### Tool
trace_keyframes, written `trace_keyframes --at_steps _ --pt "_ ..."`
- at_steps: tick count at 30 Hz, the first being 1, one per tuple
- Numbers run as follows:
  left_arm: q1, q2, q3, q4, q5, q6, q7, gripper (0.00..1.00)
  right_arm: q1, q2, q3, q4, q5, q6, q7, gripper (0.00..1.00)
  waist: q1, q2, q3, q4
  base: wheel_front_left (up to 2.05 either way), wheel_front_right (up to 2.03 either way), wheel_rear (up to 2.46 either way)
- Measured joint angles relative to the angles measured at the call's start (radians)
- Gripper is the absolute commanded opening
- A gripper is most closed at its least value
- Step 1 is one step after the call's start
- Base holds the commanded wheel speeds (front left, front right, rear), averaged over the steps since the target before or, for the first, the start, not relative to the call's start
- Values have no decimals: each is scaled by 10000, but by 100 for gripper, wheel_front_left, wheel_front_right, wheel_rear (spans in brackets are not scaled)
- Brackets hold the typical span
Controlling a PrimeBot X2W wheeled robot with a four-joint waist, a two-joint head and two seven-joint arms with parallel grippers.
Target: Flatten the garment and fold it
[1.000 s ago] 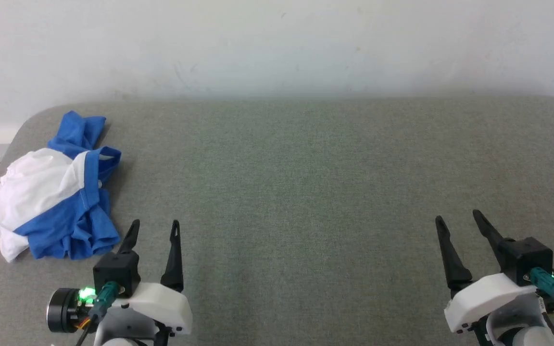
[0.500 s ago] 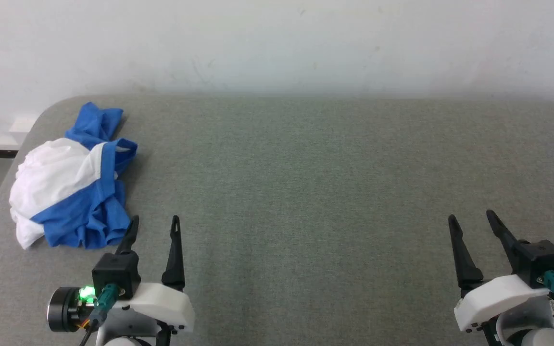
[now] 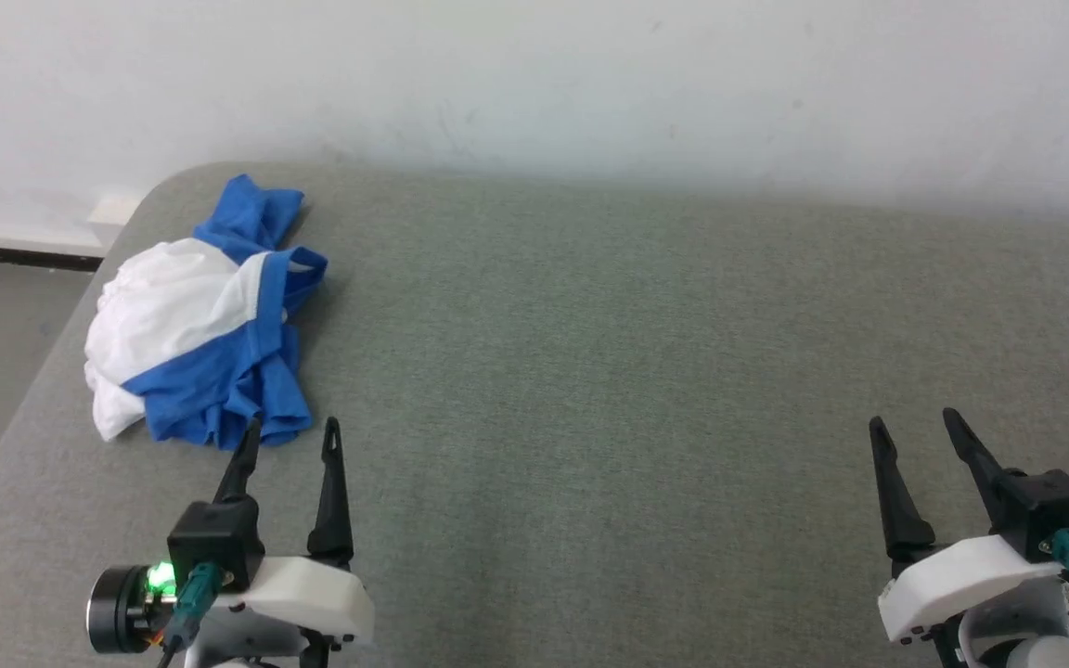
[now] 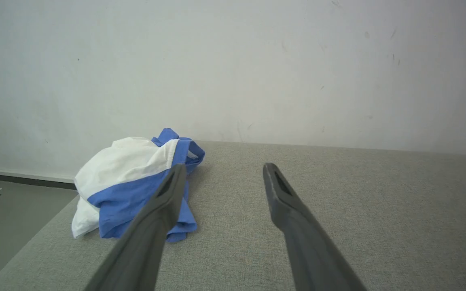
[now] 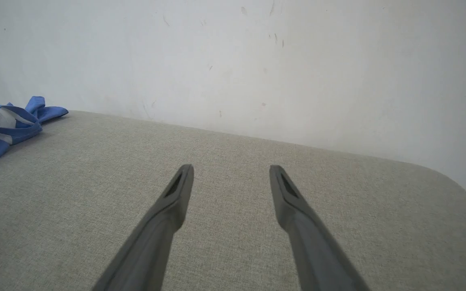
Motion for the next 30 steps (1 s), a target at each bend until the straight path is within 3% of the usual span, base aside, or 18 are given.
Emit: trace_keyframes --at_steps 30 --pt "310 0 -512 -17 -267 483 -621 100 -6 6 305 320 -130 0 -619 100 0 0 191 2147 0 0 0"
